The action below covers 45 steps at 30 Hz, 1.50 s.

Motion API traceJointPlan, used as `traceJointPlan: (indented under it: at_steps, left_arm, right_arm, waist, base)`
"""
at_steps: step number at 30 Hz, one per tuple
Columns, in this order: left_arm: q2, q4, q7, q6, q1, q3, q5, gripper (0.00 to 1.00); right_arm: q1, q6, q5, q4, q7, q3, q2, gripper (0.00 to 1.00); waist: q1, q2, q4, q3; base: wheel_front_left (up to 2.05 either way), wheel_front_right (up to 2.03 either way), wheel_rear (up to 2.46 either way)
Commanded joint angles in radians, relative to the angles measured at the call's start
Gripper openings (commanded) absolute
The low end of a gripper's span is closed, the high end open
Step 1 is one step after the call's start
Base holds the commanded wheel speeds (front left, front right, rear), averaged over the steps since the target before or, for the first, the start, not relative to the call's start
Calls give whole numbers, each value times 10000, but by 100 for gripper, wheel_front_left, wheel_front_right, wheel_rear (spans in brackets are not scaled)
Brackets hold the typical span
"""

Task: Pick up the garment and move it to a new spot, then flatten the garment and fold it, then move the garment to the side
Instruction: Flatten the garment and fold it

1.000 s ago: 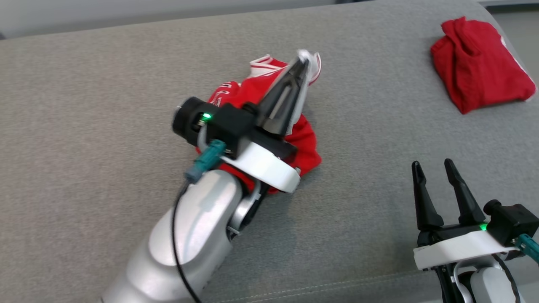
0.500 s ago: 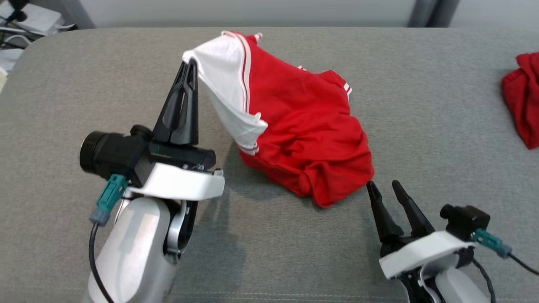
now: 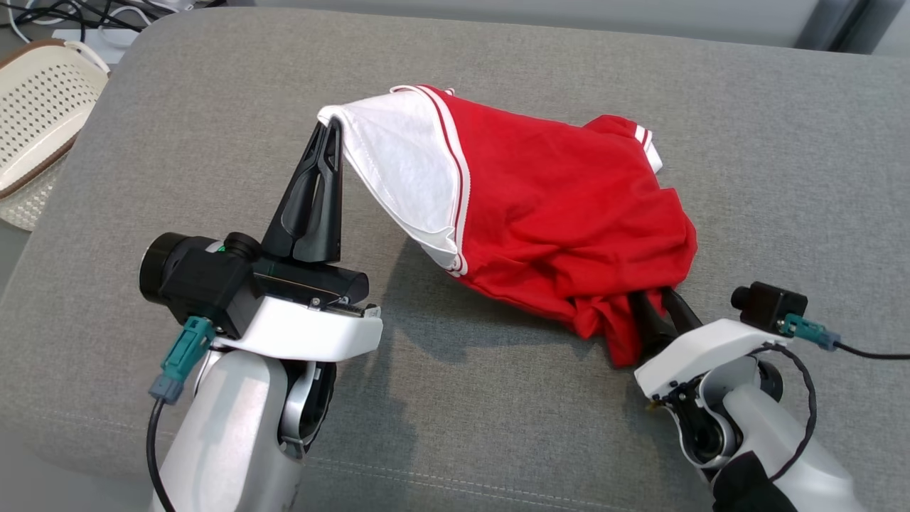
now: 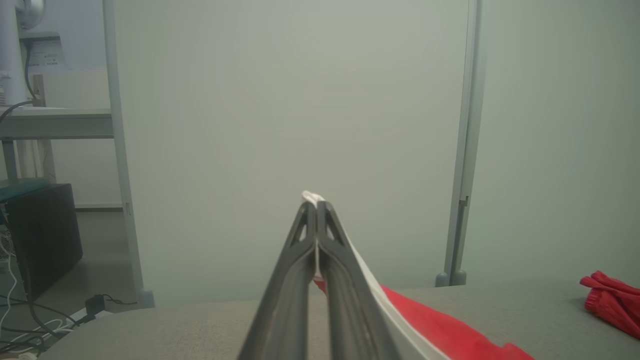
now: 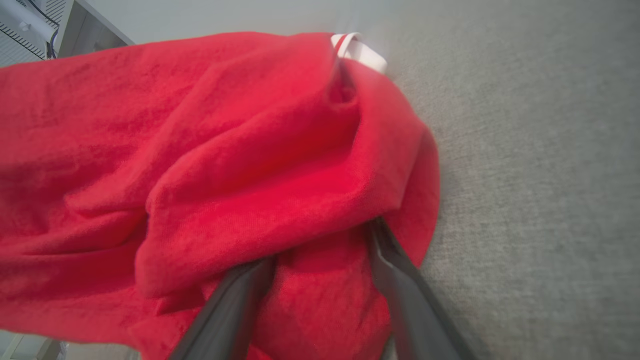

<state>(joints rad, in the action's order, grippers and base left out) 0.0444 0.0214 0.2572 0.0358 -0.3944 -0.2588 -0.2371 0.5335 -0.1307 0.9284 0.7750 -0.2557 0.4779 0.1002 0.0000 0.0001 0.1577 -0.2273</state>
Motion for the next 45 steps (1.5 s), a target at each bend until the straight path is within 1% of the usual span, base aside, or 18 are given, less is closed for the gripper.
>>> traceJointPlan:
  at_steps: [1,3,6,11,13,17,19,22,23,25,27,29,31,33,35,36,40,45]
  left_arm:
    - [114,-343,45,-60,-178,377,91,0]
    - [98,-407,45,-118,-147,450,120,0]
    - [80,-654,45,-215,-63,627,67,0]
    - [65,-1275,45,-532,74,935,-356,0]
    - [63,-1550,45,-592,119,1020,-719,0]
    - [61,-2125,45,-673,212,1112,-1325,0]
    - [61,-2432,7,-654,285,1044,-1953,0]
    - [60,-2886,-592,-633,354,917,-2827,0]
    - [60,-2886,-592,-633,354,917,-2827,0]
    - [60,-3103,-1022,-623,320,868,-3331,0]
    - [60,-3042,-1331,-531,204,856,-3846,0]
    - [60,-2637,-1540,-451,18,835,-4391,0]
    - [59,-1958,-1590,-521,-313,832,-4652,0]
    - [59,-1169,-1308,-672,-719,868,-4678,0]
    - [59,-363,-830,-820,-1093,881,-4613,0]
    - [59,367,-524,-948,-1338,807,-4566,0]
    - [85,1575,-140,-1107,-1575,749,-4118,0]
    - [86,2049,33,-1235,-1540,1213,-3339,0]
  right_arm:
    - [228,0,40,-50,-61,241,-52,0]
    - [403,0,-66,132,-61,236,107,0]
    - [455,0,-393,-81,-61,-258,377,0]
    - [126,0,-1336,-1278,-61,-1282,912,0]
    - [-40,0,-1697,-1838,-61,-1459,1164,0]
    - [-234,0,-2323,-2828,-61,-1411,2039,0]
    - [-273,0,-2471,-3198,-61,-1434,2607,0]
    - [-154,0,-2745,-3590,90,-1596,3486,0]
    - [-154,0,-2745,-3590,90,-1596,3486,0]
    - [81,0,-2902,-3758,341,-1856,3810,0]
    - [433,0,-3172,-3576,876,-1996,4041,0]
    - [997,0,-3356,-3143,1604,-1934,4002,0]
    - [1783,0,-3572,-2510,2099,-1727,3771,0]
    - [2629,0,-3673,-1718,2191,-1491,3376,0]
    - [3426,0,-3917,-799,1832,-1267,2983,0]
    - [4048,0,-4099,130,1243,-1172,2512,100]
    - [4698,0,-4230,1341,330,-838,1703,100]
    - [4235,0,-4379,1709,-39,-627,1606,100]
  waist:
    - [0,-1,53,-2]
    - [0,-1,90,47]
    - [0,-1,56,159]
    - [0,-1,-140,529]
    - [0,-1,-226,741]
    - [0,-1,-389,1187]
    - [0,-1,-411,1325]
    - [0,-1,-416,1417]
    - [0,-1,-416,1417]
    - [0,-1,-371,1353]
    - [0,-1,-292,1193]
    - [0,-1,-230,975]
    - [0,-1,-170,708]
    - [0,-1,-115,412]
    - [0,-1,-84,144]
    - [0,-1,-112,-84]
    - [0,-1,-286,-419]
    - [0,-1,-593,-431]
  base:
    - [0,0,0]
    - [0,0,0]
    - [0,0,0]
    - [0,0,0]
    - [0,0,0]
    - [0,0,0]
    - [0,0,0]
    - [0,0,0]
    - [0,0,0]
    - [0,0,0]
    - [0,0,0]
    - [0,0,0]
    - [0,0,0]
    - [0,0,0]
    - [0,0,0]
    - [0,0,0]
    - [0,0,0]
    - [0,0,0]
